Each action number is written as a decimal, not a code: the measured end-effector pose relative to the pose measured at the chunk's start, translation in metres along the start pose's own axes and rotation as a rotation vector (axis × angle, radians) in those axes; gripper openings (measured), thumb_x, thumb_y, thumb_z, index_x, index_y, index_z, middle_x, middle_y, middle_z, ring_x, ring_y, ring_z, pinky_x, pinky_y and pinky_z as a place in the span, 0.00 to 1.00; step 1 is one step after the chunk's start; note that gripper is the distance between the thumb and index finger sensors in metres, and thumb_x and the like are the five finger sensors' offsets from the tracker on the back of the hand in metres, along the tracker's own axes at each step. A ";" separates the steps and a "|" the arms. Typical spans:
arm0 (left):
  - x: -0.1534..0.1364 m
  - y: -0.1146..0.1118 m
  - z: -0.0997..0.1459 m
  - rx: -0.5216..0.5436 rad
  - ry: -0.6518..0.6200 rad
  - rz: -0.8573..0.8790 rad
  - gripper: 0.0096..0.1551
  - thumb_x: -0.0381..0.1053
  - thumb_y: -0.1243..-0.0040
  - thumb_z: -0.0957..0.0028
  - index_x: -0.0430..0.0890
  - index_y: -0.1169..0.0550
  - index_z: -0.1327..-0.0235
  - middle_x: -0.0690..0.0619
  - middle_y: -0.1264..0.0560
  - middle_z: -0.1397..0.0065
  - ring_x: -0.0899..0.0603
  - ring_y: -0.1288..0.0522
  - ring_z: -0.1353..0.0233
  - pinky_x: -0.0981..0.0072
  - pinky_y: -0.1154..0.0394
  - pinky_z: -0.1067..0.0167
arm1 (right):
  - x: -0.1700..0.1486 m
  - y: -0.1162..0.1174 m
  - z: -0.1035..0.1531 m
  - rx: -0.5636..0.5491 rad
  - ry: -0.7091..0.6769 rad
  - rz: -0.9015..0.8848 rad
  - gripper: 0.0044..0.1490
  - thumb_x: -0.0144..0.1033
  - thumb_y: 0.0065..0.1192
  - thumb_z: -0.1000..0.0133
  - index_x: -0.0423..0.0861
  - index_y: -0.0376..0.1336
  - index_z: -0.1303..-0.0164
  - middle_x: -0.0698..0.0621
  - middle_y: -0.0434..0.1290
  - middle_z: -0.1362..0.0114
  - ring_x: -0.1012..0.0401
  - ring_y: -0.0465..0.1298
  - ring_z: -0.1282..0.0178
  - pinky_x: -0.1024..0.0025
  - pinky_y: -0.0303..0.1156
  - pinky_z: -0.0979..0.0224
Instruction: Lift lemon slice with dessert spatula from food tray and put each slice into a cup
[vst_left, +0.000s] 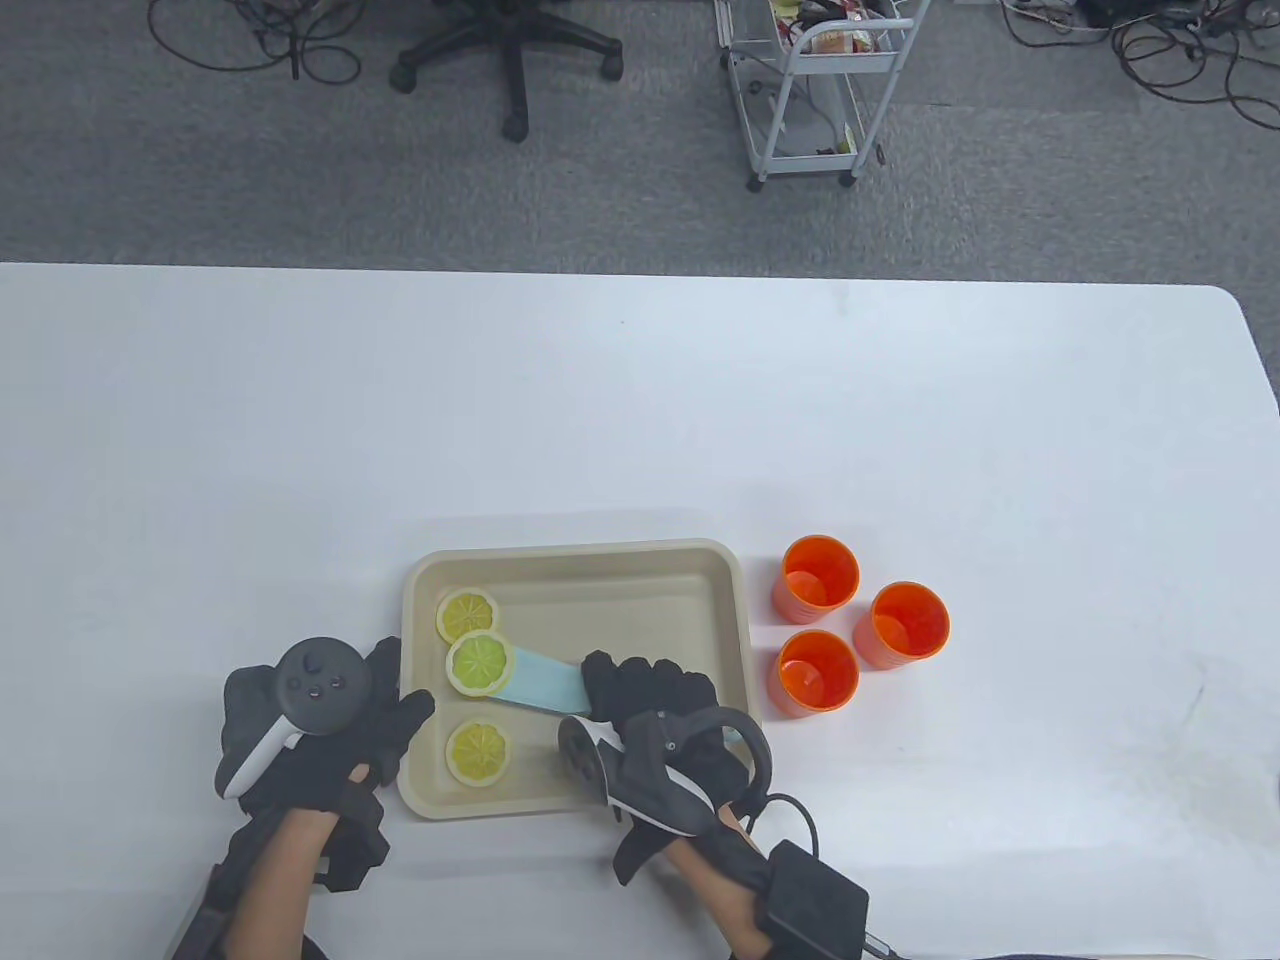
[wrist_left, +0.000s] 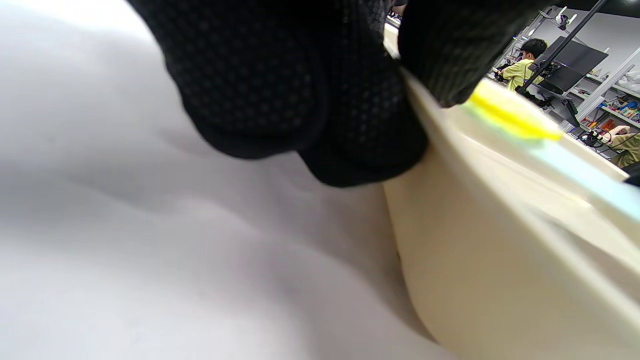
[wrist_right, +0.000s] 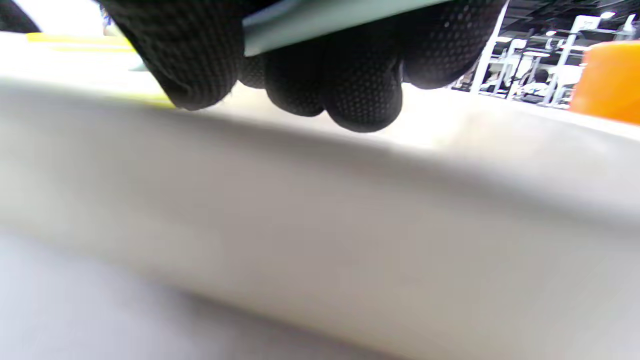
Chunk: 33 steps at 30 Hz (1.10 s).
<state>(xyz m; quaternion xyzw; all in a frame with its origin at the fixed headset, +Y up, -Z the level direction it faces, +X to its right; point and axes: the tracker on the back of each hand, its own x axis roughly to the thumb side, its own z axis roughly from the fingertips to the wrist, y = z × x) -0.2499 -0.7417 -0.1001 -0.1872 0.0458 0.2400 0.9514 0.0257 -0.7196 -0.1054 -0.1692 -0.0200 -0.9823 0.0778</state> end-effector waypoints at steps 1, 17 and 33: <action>0.000 0.000 0.000 0.001 0.000 0.000 0.45 0.58 0.35 0.38 0.35 0.37 0.18 0.53 0.17 0.43 0.56 0.12 0.56 0.68 0.12 0.59 | -0.003 -0.002 0.001 -0.008 0.010 -0.005 0.39 0.49 0.68 0.43 0.54 0.59 0.21 0.51 0.73 0.31 0.56 0.79 0.37 0.51 0.71 0.27; -0.001 0.000 0.001 0.001 0.001 0.000 0.45 0.58 0.35 0.38 0.36 0.37 0.18 0.53 0.17 0.44 0.56 0.12 0.56 0.67 0.12 0.59 | -0.067 -0.034 0.022 -0.048 0.186 -0.121 0.39 0.49 0.71 0.43 0.53 0.61 0.22 0.51 0.74 0.31 0.56 0.79 0.37 0.50 0.71 0.27; -0.001 0.000 0.001 0.000 -0.002 -0.004 0.44 0.58 0.36 0.38 0.35 0.38 0.18 0.53 0.17 0.44 0.56 0.12 0.56 0.67 0.12 0.58 | -0.165 -0.047 0.046 -0.070 0.445 -0.263 0.39 0.48 0.72 0.43 0.53 0.61 0.22 0.51 0.74 0.31 0.55 0.79 0.36 0.50 0.70 0.26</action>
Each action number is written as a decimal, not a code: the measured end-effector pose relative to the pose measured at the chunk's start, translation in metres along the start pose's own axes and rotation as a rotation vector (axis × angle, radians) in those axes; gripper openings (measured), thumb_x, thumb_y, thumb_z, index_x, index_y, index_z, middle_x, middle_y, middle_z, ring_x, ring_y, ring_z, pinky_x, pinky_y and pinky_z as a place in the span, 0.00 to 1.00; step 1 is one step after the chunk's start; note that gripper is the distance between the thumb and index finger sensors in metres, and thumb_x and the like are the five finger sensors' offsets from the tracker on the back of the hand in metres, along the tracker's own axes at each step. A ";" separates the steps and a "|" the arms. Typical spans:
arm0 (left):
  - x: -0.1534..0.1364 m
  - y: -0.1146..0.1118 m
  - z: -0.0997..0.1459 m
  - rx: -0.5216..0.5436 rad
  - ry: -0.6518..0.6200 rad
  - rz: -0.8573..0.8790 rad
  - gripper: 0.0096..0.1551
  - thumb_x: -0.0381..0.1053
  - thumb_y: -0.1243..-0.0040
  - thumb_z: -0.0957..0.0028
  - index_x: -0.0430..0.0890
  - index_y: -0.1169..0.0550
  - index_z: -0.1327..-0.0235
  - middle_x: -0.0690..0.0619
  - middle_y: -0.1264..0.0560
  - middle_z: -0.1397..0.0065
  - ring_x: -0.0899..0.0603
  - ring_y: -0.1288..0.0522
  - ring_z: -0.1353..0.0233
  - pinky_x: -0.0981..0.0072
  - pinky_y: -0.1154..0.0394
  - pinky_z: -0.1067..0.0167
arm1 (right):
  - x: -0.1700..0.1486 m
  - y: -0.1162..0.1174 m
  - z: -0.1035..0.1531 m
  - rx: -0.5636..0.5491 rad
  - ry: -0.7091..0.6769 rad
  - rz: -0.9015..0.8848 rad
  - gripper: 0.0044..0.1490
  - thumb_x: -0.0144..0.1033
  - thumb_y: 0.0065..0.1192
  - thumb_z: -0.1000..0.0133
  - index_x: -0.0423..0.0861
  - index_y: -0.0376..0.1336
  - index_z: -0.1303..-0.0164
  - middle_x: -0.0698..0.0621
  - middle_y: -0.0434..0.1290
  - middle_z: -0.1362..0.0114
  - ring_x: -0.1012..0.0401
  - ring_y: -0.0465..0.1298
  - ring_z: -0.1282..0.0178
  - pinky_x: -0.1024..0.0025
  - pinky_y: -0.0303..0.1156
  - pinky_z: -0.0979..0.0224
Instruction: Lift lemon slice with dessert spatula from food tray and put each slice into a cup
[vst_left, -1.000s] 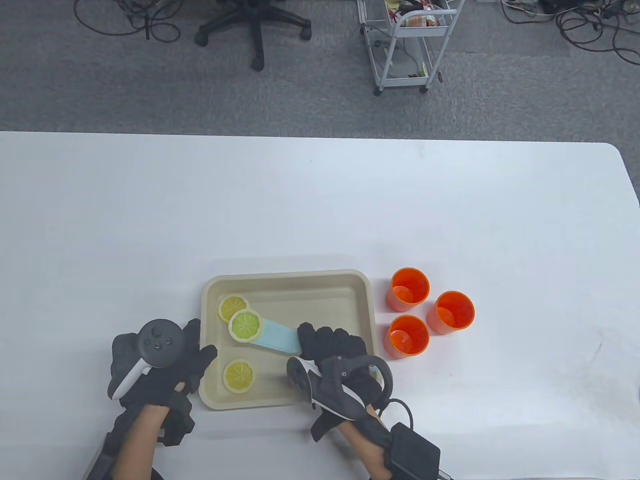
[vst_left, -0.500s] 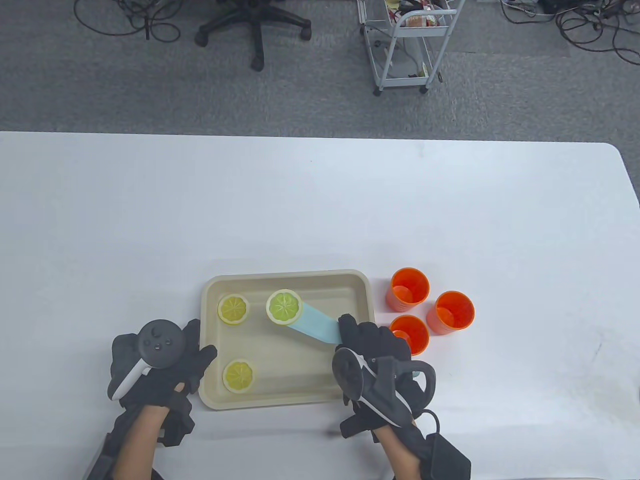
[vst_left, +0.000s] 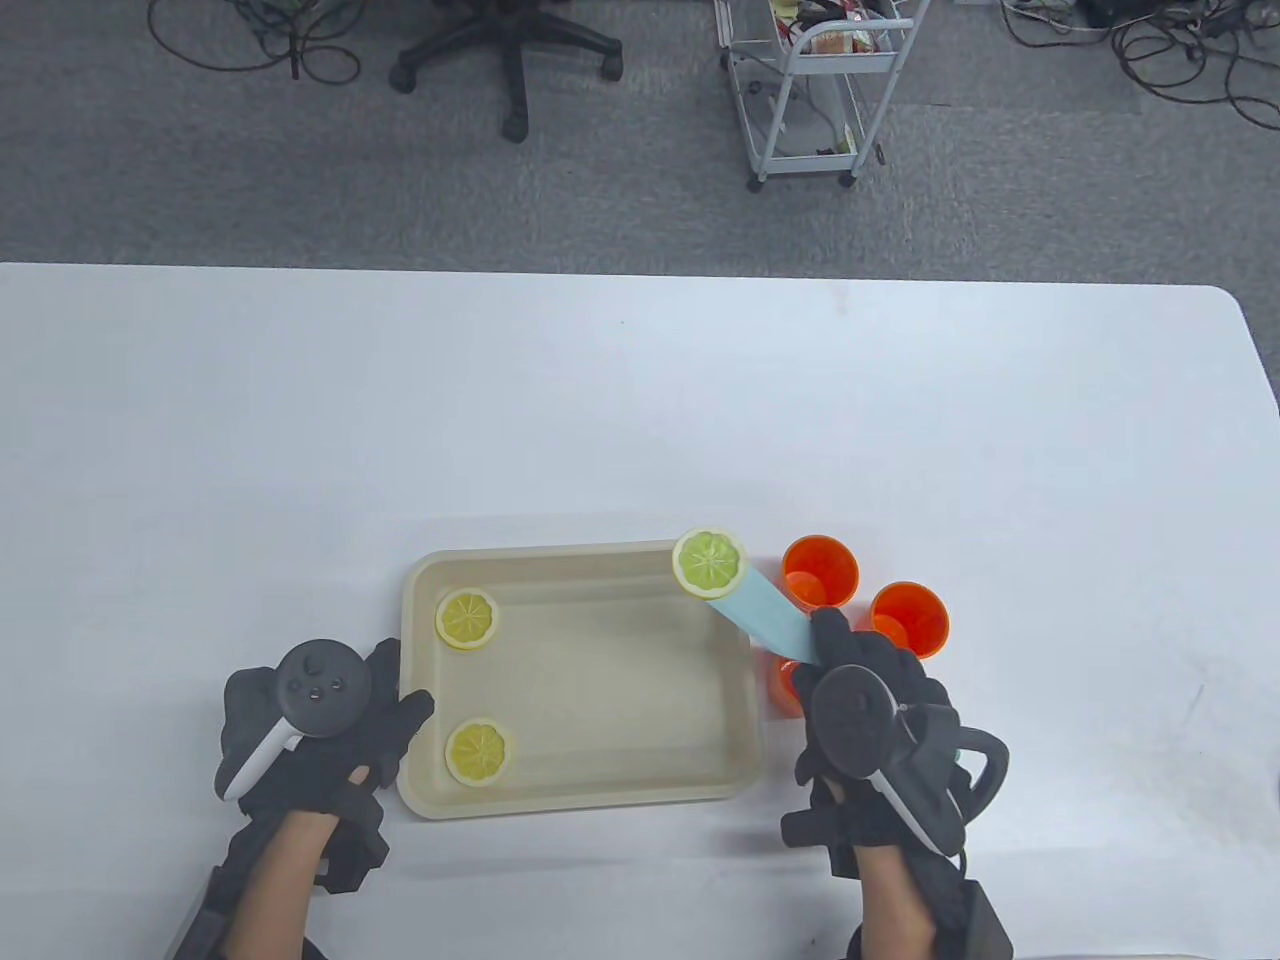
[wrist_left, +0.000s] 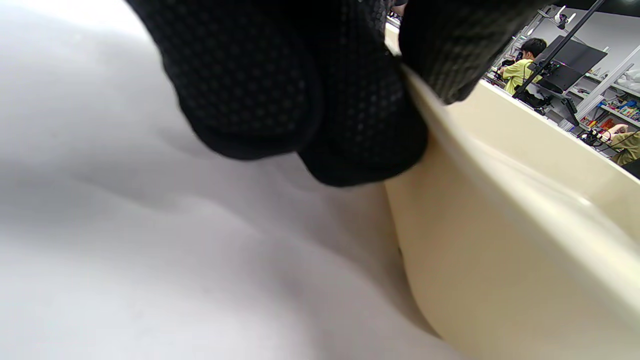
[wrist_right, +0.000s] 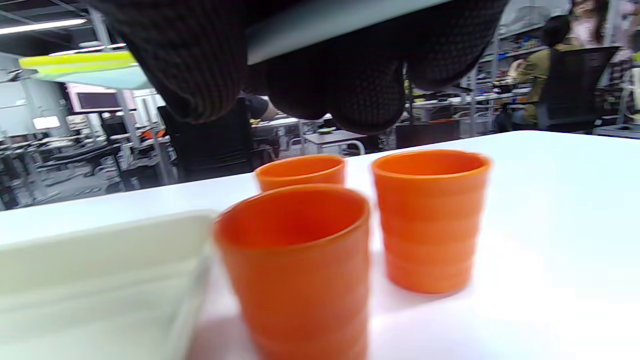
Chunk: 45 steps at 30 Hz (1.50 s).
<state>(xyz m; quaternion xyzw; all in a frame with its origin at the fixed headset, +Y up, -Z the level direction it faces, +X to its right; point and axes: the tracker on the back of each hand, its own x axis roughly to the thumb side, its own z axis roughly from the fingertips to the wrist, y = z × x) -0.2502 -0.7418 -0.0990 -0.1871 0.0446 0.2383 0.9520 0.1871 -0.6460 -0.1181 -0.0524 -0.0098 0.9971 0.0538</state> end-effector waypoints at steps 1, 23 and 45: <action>0.000 0.000 0.000 0.000 0.000 0.000 0.45 0.58 0.36 0.38 0.35 0.38 0.18 0.53 0.17 0.44 0.56 0.12 0.56 0.67 0.12 0.58 | -0.010 -0.003 -0.002 -0.006 0.031 -0.008 0.39 0.48 0.72 0.43 0.53 0.61 0.22 0.51 0.74 0.31 0.55 0.79 0.36 0.50 0.70 0.26; 0.000 -0.001 0.000 -0.001 -0.001 0.001 0.45 0.58 0.36 0.38 0.35 0.38 0.18 0.53 0.17 0.44 0.56 0.12 0.56 0.66 0.12 0.58 | -0.071 0.015 -0.023 0.010 0.351 0.021 0.38 0.45 0.80 0.47 0.55 0.65 0.26 0.52 0.76 0.33 0.55 0.80 0.38 0.50 0.72 0.28; 0.000 -0.001 0.000 -0.001 -0.001 0.001 0.44 0.58 0.36 0.38 0.35 0.38 0.18 0.53 0.17 0.44 0.57 0.12 0.56 0.66 0.12 0.58 | -0.062 0.013 -0.021 -0.082 0.400 0.107 0.37 0.43 0.80 0.46 0.55 0.65 0.26 0.51 0.75 0.33 0.55 0.80 0.38 0.51 0.72 0.28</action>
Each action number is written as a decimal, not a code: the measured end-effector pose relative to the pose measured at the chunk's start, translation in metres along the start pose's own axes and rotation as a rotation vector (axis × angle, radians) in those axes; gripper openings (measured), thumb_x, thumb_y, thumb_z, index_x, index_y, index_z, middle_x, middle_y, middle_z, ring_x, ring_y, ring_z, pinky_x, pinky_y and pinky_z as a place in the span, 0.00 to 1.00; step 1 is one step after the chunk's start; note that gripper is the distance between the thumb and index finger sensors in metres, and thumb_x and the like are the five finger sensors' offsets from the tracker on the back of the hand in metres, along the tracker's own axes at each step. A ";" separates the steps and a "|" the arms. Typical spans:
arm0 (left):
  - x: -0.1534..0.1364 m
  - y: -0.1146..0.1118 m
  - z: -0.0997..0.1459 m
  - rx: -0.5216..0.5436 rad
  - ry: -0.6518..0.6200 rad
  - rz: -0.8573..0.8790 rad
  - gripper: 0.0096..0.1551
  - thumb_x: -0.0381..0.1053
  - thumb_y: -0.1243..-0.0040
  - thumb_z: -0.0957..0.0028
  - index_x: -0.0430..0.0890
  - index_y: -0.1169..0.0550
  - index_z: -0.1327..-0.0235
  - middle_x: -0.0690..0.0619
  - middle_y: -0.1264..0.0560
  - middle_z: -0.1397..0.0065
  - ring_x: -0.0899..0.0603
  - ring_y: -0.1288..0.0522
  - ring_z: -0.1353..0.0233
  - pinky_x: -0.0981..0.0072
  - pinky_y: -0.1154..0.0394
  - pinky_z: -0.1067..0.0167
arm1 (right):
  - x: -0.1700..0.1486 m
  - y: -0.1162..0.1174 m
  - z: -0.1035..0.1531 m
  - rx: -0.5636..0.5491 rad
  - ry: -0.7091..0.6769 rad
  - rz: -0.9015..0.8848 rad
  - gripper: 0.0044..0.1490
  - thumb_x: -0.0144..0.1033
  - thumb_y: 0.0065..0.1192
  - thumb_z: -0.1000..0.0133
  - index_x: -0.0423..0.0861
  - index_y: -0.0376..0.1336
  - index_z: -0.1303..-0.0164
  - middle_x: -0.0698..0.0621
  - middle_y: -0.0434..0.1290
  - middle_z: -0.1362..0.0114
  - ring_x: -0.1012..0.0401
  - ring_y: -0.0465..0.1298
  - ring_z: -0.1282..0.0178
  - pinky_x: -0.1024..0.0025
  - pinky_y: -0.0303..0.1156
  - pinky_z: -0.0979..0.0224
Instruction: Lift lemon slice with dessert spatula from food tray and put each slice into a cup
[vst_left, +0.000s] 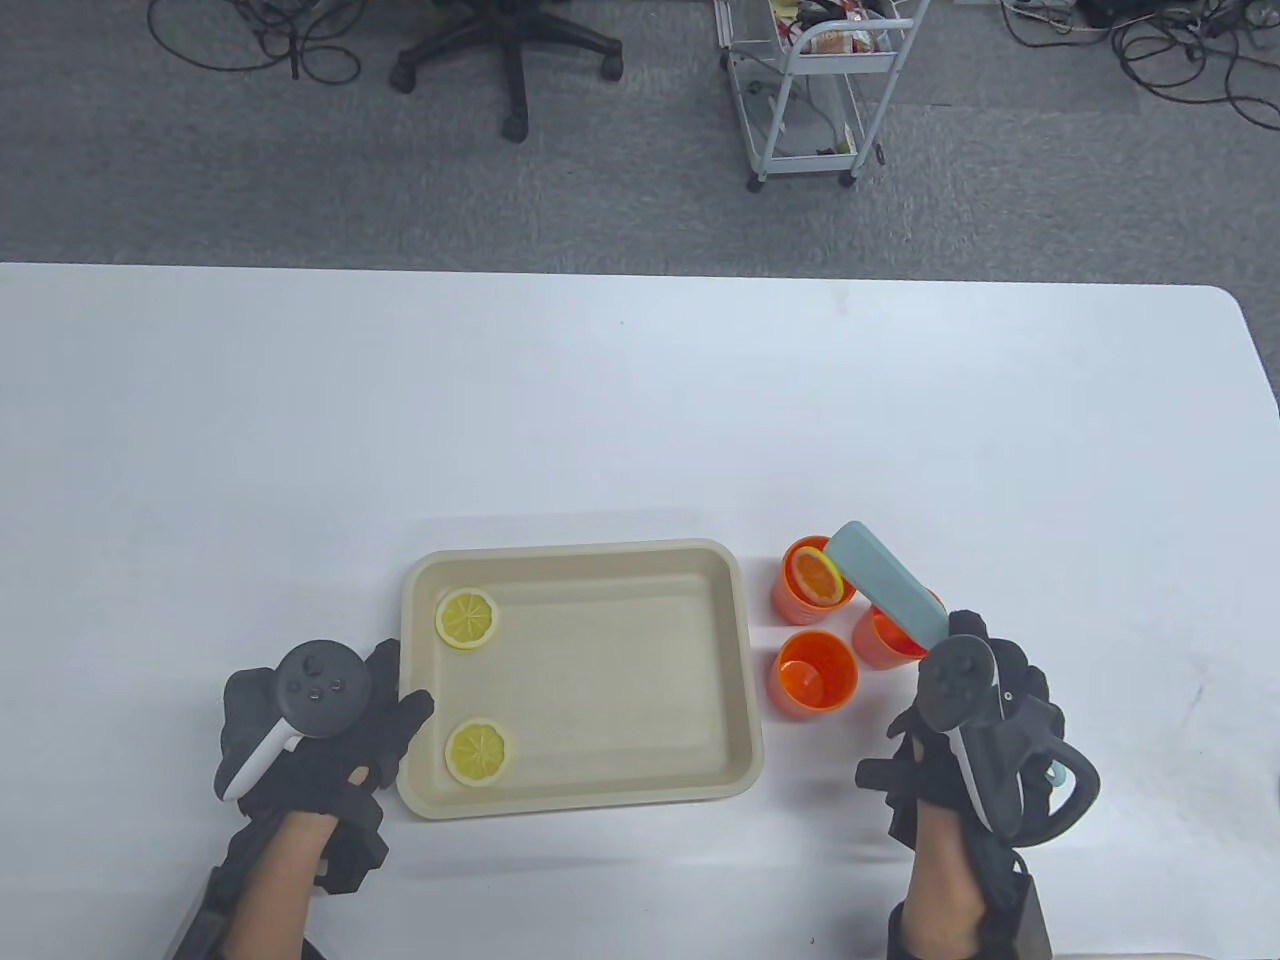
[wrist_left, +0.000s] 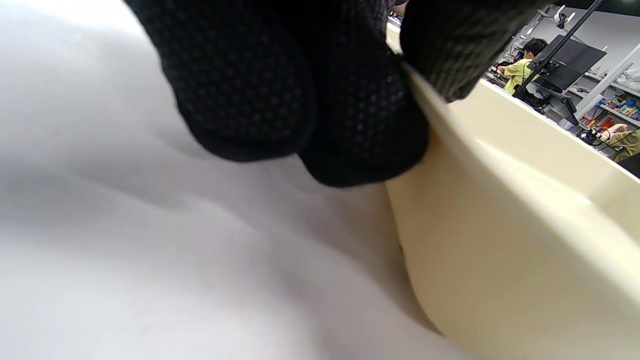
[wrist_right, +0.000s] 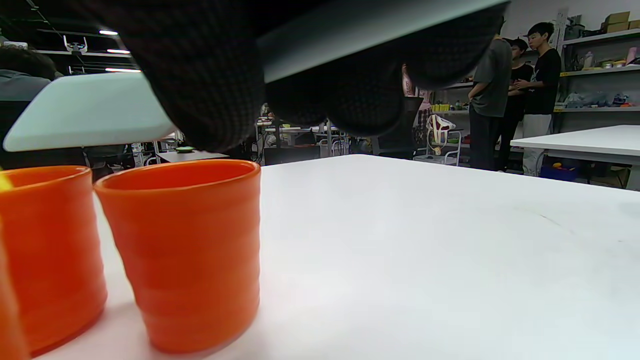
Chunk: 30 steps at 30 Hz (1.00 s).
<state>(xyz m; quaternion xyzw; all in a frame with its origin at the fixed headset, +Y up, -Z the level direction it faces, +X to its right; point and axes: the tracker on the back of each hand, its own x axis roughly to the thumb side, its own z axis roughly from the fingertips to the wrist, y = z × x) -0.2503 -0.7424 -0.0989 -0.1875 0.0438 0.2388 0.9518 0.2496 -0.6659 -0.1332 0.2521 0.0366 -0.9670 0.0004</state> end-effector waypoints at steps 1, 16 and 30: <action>0.000 0.000 0.000 0.000 0.000 0.000 0.44 0.58 0.36 0.37 0.35 0.38 0.18 0.53 0.17 0.44 0.57 0.12 0.56 0.66 0.12 0.58 | 0.000 0.000 0.000 -0.006 -0.004 -0.004 0.37 0.43 0.80 0.46 0.54 0.65 0.26 0.51 0.75 0.33 0.55 0.80 0.38 0.51 0.72 0.28; 0.000 0.000 0.000 -0.003 0.002 0.002 0.44 0.58 0.37 0.37 0.35 0.38 0.18 0.53 0.17 0.45 0.56 0.12 0.56 0.66 0.12 0.58 | 0.039 -0.024 0.042 -0.017 -0.313 -0.192 0.38 0.46 0.75 0.44 0.51 0.63 0.24 0.50 0.75 0.32 0.55 0.80 0.38 0.50 0.72 0.29; 0.000 0.000 0.000 -0.006 0.002 0.001 0.44 0.58 0.37 0.37 0.35 0.37 0.18 0.53 0.17 0.45 0.57 0.12 0.57 0.66 0.12 0.58 | 0.104 -0.001 0.089 0.092 -0.668 0.032 0.38 0.46 0.73 0.44 0.53 0.63 0.23 0.50 0.73 0.29 0.53 0.78 0.34 0.48 0.69 0.25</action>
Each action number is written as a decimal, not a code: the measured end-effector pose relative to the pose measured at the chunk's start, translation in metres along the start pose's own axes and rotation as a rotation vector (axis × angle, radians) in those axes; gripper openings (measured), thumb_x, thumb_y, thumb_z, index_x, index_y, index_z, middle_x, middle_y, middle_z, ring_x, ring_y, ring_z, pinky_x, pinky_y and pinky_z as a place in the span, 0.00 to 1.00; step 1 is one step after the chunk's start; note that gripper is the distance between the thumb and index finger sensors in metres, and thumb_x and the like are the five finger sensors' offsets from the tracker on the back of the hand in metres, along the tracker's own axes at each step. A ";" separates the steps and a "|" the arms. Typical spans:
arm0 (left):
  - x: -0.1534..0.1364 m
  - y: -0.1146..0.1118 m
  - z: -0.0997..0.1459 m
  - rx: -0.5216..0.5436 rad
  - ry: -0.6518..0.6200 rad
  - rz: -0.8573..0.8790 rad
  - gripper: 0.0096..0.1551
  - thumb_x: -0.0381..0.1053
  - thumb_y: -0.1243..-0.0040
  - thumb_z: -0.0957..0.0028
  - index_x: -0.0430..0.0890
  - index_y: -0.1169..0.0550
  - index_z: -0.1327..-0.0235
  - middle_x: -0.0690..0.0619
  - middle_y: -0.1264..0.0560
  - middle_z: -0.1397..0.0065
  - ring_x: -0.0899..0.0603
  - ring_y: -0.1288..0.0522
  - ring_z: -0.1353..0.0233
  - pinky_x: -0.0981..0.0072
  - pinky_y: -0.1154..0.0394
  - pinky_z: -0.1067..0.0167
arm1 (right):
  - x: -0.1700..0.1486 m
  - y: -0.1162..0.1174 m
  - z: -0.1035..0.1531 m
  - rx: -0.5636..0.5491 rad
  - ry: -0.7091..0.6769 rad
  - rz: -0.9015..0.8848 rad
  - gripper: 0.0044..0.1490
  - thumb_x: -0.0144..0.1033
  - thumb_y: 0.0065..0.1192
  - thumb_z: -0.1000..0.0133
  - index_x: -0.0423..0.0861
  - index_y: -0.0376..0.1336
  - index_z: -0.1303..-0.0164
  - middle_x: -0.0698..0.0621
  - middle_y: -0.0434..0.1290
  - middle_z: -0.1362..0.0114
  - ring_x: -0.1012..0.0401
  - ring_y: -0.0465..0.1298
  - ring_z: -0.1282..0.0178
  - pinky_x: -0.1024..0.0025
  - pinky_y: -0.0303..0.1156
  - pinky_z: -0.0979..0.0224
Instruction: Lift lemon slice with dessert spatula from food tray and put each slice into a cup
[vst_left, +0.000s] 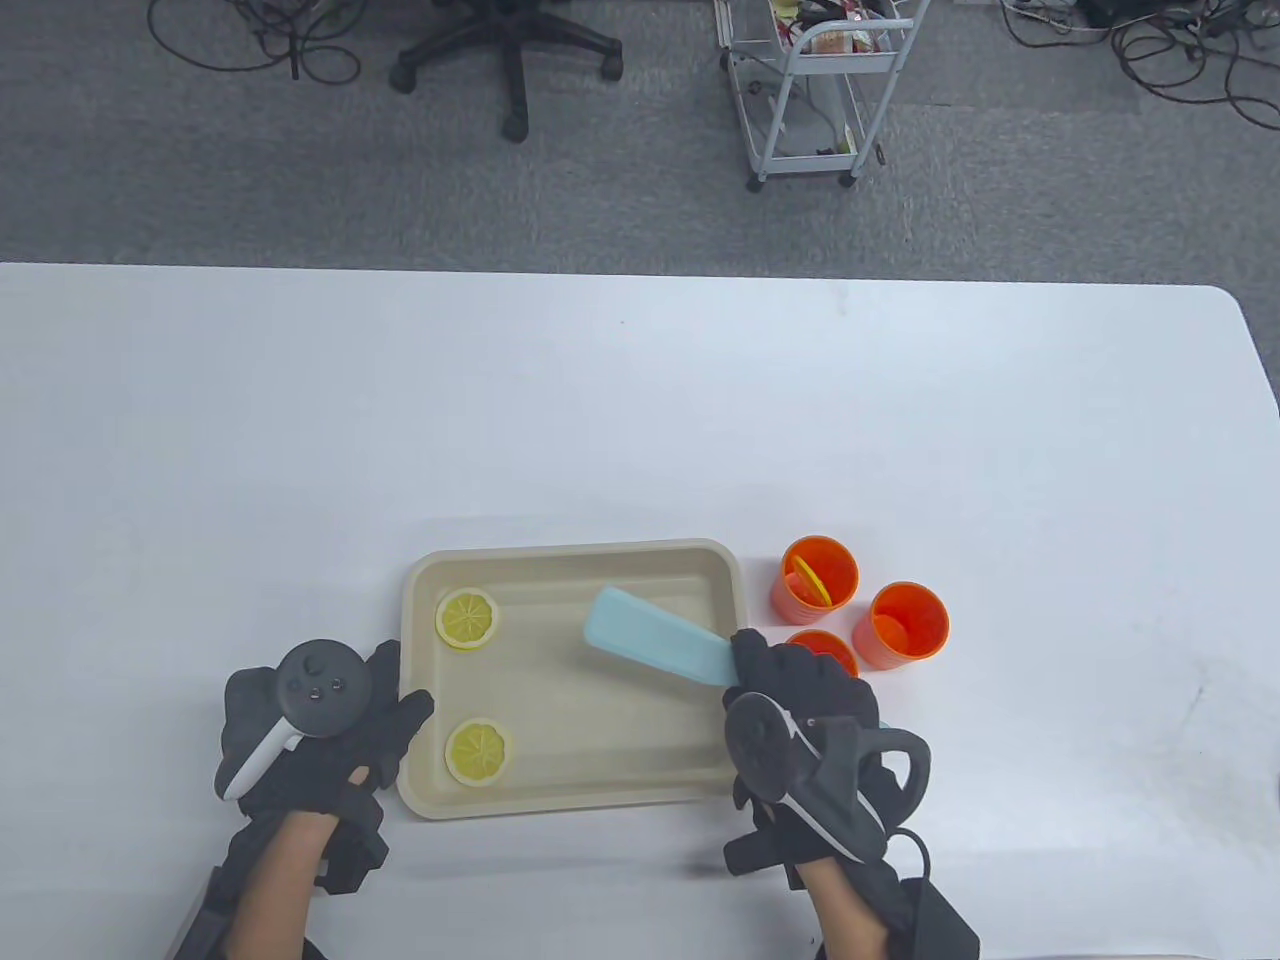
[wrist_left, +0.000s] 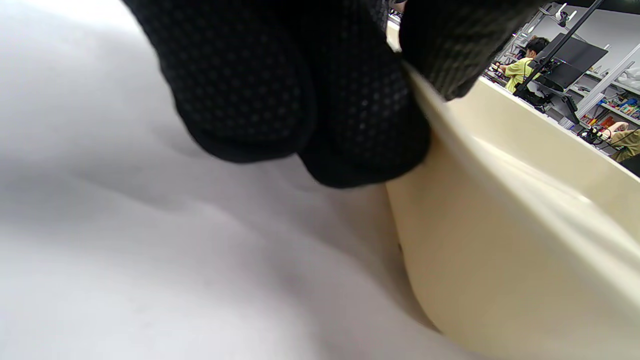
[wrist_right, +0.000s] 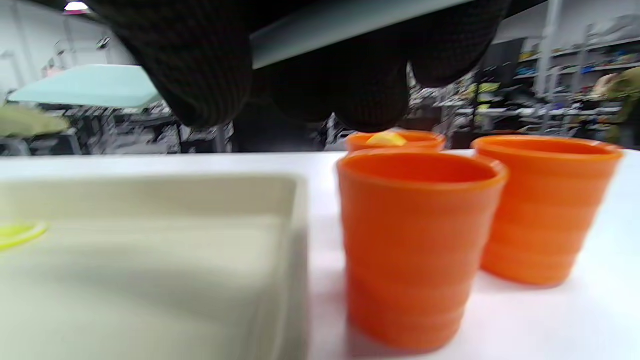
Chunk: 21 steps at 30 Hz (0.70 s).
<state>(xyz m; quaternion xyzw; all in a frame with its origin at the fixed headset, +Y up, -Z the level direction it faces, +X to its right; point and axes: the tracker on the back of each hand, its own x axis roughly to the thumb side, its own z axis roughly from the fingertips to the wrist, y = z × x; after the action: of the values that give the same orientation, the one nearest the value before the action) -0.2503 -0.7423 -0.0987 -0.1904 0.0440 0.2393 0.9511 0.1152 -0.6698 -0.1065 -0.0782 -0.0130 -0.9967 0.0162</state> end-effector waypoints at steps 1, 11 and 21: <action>0.000 0.000 0.000 0.000 0.000 0.000 0.44 0.58 0.37 0.38 0.35 0.37 0.18 0.53 0.17 0.45 0.56 0.12 0.57 0.66 0.12 0.58 | 0.007 0.003 -0.001 0.037 -0.034 0.029 0.38 0.46 0.73 0.44 0.54 0.63 0.23 0.50 0.73 0.29 0.53 0.78 0.33 0.48 0.68 0.25; 0.000 0.000 0.000 -0.001 -0.001 -0.002 0.44 0.58 0.37 0.38 0.35 0.37 0.18 0.53 0.17 0.45 0.57 0.12 0.57 0.66 0.12 0.58 | 0.059 0.036 -0.001 0.177 -0.169 0.299 0.37 0.47 0.73 0.45 0.56 0.62 0.23 0.51 0.72 0.27 0.52 0.75 0.28 0.43 0.63 0.20; 0.000 0.000 0.000 -0.005 -0.001 -0.001 0.44 0.58 0.37 0.37 0.35 0.37 0.19 0.53 0.16 0.45 0.57 0.12 0.57 0.66 0.12 0.58 | 0.075 0.053 -0.009 0.242 -0.209 0.309 0.37 0.47 0.71 0.44 0.58 0.61 0.23 0.51 0.70 0.25 0.51 0.74 0.25 0.40 0.60 0.18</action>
<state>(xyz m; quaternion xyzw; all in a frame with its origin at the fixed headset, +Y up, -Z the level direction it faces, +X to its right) -0.2499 -0.7423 -0.0991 -0.1929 0.0430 0.2392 0.9506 0.0421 -0.7252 -0.1021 -0.1797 -0.1222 -0.9600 0.1764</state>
